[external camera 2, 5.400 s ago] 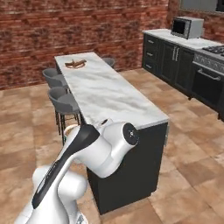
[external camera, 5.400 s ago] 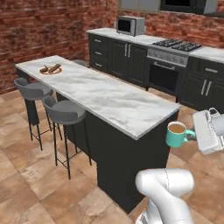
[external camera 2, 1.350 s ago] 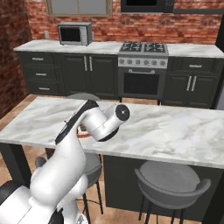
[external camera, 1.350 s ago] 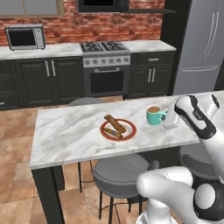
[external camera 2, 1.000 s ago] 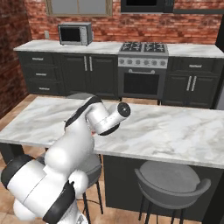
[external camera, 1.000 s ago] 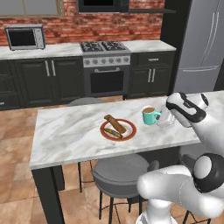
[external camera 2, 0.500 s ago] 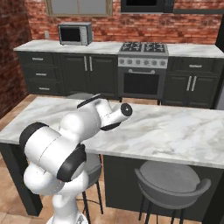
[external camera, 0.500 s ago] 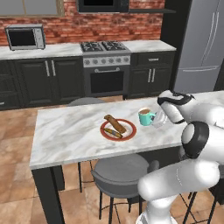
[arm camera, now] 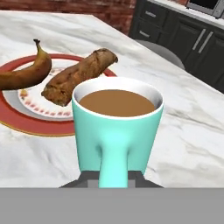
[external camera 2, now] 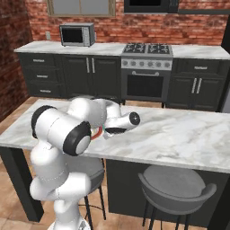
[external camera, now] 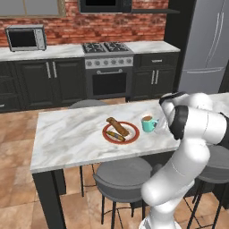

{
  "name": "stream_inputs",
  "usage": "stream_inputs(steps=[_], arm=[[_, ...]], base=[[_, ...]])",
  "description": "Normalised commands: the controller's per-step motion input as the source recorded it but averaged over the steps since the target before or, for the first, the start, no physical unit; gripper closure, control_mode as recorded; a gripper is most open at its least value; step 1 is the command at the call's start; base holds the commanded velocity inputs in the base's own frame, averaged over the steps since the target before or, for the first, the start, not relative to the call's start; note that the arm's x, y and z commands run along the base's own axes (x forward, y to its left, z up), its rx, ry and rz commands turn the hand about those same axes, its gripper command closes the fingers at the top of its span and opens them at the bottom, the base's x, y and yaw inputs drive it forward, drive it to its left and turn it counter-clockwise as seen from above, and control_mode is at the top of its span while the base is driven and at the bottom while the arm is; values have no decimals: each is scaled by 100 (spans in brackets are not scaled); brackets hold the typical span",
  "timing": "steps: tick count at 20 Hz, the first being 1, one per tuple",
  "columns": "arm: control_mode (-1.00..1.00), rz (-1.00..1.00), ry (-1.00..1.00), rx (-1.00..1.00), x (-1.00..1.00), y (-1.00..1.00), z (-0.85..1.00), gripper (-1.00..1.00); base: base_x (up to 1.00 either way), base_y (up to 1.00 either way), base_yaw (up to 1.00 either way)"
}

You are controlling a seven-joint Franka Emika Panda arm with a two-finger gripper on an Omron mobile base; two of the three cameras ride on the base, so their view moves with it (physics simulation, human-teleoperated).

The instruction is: Pick up the brewed coffee from the coffee machine and place it next to the breakfast plate on the dining counter.

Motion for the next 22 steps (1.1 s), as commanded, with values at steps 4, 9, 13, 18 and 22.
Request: stream_inputs(steps=[4,9,13,18,22], arm=[[-100,4,0,0,31,-12,-35,100],[-100,4,0,0,33,-5,-28,-100],[-100,4,0,0,31,0,-22,-100],[-100,5,0,0,8,0,-12,-100],[-100,9,0,0,-19,0,0,-100]], base=[[0,0,0],[0,0,0],[0,0,0],[0,0,0],[0,0,0]])
